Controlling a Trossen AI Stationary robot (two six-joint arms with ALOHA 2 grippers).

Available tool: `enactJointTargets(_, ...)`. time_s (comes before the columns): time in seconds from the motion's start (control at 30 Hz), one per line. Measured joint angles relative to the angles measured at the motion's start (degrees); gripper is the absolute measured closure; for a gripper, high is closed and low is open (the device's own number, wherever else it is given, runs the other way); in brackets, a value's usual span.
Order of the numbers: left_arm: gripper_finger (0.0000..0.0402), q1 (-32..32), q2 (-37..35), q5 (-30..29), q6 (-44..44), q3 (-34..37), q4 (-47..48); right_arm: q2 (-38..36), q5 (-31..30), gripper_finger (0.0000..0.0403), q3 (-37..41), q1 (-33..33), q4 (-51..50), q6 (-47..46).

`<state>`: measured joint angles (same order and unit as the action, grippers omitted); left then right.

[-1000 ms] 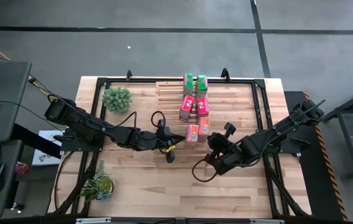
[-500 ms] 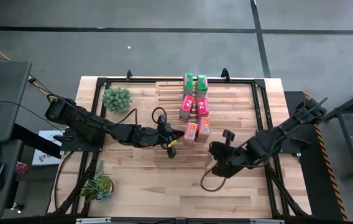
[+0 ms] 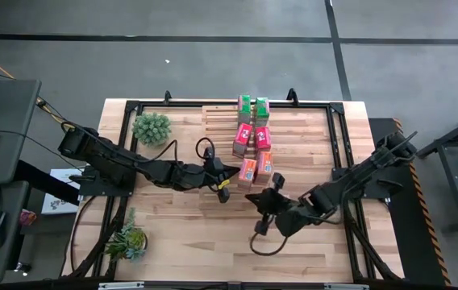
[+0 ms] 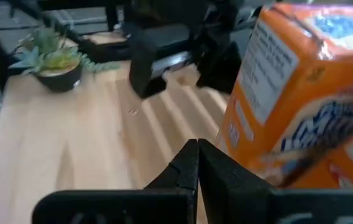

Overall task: Stack cereal on shelf
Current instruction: Put the orange cereal box on the shelf aligned with the other orange cereal box, then return to Home Position

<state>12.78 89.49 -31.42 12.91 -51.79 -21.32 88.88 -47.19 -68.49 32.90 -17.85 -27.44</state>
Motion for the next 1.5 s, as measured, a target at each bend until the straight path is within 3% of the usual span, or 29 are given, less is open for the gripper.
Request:
enactJointTargets(0.33, 0.0401, 0.00, 0.00, 0.34, -0.07, 0.00, 0.42, 1.14, -7.86, 0.0403, 0.00, -1.10, 0.81, 0.95)
enactJointTargets(0.97, 0.0401, 0.34, -0.84, 0.87, -3.21, 0.02, 1.17, 1.01, -9.33, 0.0403, 0.00, -2.15, -0.29, 0.94)
enactJointTargets(1.13, 0.0401, 2.70, -8.67, 1.60, -7.66, 0.11, 10.99, -1.71, -2.78, 0.0403, 0.00, 0.82, 1.13, 6.38)
enactJointTargets(1.27, 0.0401, 5.77, -18.24, -0.36, -11.14, 1.14, 17.90, -5.71, -1.33, 0.0403, -0.02, 4.30, 1.27, 11.90)
enactJointTargets(1.4, 0.0401, 7.72, -29.49, -0.44, -16.55, 8.12, 17.13, -11.05, -2.40, 0.0403, -0.04, 7.20, -2.54, 14.00)
enactJointTargets(1.5, 0.0401, 6.86, -37.97, 5.71, -19.42, 16.41, 12.51, -15.03, -2.63, 0.0403, -0.04, 7.96, -7.93, 12.26)
